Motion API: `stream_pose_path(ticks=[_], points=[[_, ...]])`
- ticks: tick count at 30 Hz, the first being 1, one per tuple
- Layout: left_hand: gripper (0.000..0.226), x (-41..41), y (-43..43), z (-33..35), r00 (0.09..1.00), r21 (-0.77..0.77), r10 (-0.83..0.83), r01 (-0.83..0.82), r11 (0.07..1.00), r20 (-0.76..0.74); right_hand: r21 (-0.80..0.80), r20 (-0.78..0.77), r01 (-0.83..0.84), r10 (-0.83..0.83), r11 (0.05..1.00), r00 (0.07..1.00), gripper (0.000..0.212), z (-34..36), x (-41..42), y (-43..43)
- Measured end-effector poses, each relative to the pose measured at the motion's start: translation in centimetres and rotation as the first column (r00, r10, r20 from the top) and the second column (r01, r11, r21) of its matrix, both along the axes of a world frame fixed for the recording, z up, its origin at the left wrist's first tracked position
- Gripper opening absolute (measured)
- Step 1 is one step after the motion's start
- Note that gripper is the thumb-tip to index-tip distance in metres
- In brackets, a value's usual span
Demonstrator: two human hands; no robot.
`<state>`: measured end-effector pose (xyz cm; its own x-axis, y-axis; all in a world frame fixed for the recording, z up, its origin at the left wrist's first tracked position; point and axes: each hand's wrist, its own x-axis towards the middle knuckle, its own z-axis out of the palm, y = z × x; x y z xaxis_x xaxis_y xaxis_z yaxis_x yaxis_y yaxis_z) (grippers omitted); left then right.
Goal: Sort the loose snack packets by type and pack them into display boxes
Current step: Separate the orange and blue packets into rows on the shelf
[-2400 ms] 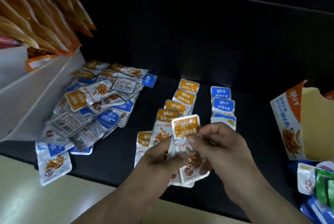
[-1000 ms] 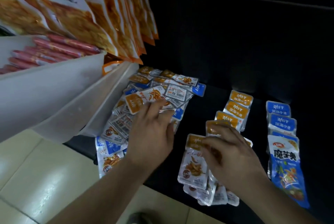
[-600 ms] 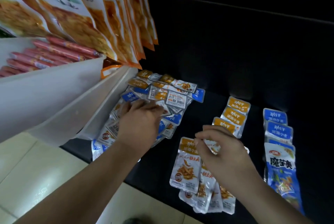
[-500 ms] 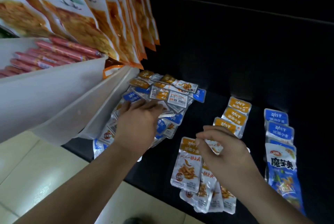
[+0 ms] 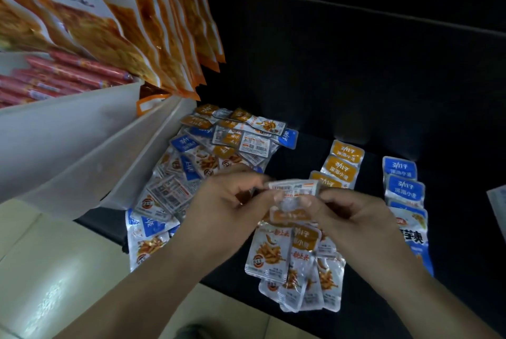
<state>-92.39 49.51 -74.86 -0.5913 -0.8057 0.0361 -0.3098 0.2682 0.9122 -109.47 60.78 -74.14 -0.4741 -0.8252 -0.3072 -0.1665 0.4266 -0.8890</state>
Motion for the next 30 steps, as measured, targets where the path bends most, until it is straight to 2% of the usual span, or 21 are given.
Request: stream_pose_path(ticks=[2, 3, 4, 6, 7, 8, 11, 13, 15, 16, 18, 23, 26, 28, 30], points=[[0.009, 0.2, 0.3, -0.4, 0.997, -0.028, -0.025, 0.023, 0.999, -0.073, 0.022, 0.003, 0.048, -0.048, 0.999, 0.999, 0.008, -0.2, -0.7, 0.3], [0.014, 0.2, 0.7, -0.6, 0.993, -0.039, -0.049, 0.045, 0.998, -0.111, 0.041, 0.056, 0.088, -0.091, 0.995, 0.994, 0.012, -0.3, -1.0, 0.3], [0.018, 0.3, 1.1, -0.9, 0.988, -0.06, -0.08, 0.073, 0.996, -0.134, 0.055, 0.172, 0.142, -0.15, 0.988, 0.974, 0.016, -0.3, -1.2, 0.2], [0.024, 0.3, 1.7, -1.5, 0.982, -0.115, -0.143, 0.129, 0.985, -0.125, 0.064, 0.475, 0.19, -0.197, 0.98, 0.858, 0.021, 0.0, -1.3, 0.0], [0.028, 0.4, 2.0, -1.7, 0.98, -0.147, -0.167, 0.151, 0.978, -0.106, 0.044, 0.559, 0.193, -0.184, 0.98, 0.808, 0.022, 0.3, -1.2, -0.1], [0.033, 0.4, 2.2, -1.8, 0.979, -0.167, -0.183, 0.167, 0.972, -0.087, 0.018, 0.577, 0.195, -0.17, 0.981, 0.799, 0.025, 0.3, -1.0, 0.0], [0.039, 0.3, 2.7, -2.2, 0.977, -0.139, -0.203, 0.192, 0.971, -0.068, -0.039, 0.464, 0.183, -0.144, 0.982, 0.874, 0.033, 0.4, -0.3, 0.1], [0.033, 0.4, 2.6, -2.8, 0.982, -0.134, -0.188, 0.183, 0.974, -0.03, -0.022, 0.388, 0.25, -0.222, 0.968, 0.895, 0.034, 0.1, 0.0, 0.0], [0.026, 0.8, 1.9, -3.8, 0.99, -0.228, -0.105, 0.124, 0.966, 0.094, -0.028, 0.226, 0.321, -0.307, 0.947, 0.925, 0.038, -0.6, -0.4, -0.2], [0.024, 1.1, 1.3, -4.2, 0.986, -0.302, -0.04, 0.089, 0.949, 0.163, -0.05, 0.11, 0.306, -0.299, 0.951, 0.948, 0.038, -1.0, -0.7, -0.4], [0.021, 1.7, -0.2, -4.9, 0.963, -0.408, 0.075, 0.038, 0.912, 0.257, -0.084, -0.075, 0.233, -0.239, 0.969, 0.968, 0.034, -2.0, -1.5, -1.0], [0.022, 2.6, -2.6, -6.1, 0.905, -0.458, 0.163, 0.039, 0.888, 0.392, -0.056, -0.254, 0.163, -0.172, 0.985, 0.952, 0.014, -4.5, -2.1, -3.8], [0.022, 2.7, -3.1, -6.2, 0.865, -0.531, 0.193, 0.096, 0.842, 0.463, 0.045, -0.425, 0.121, -0.091, 0.992, 0.9, 0.006, -5.6, -2.3, -4.8], [0.029, 2.9, -4.0, -6.1, 0.84, -0.584, 0.232, 0.12, 0.803, 0.491, 0.228, -0.601, 0.082, 0.074, 0.97, 0.796, 0.006, -6.2, -2.7, -5.2], [0.038, 2.7, -5.6, -5.9, 0.833, -0.598, 0.249, 0.118, 0.793, 0.494, 0.297, -0.733, 0.074, 0.178, 0.952, 0.657, 0.008, -6.5, -3.2, -5.4]])
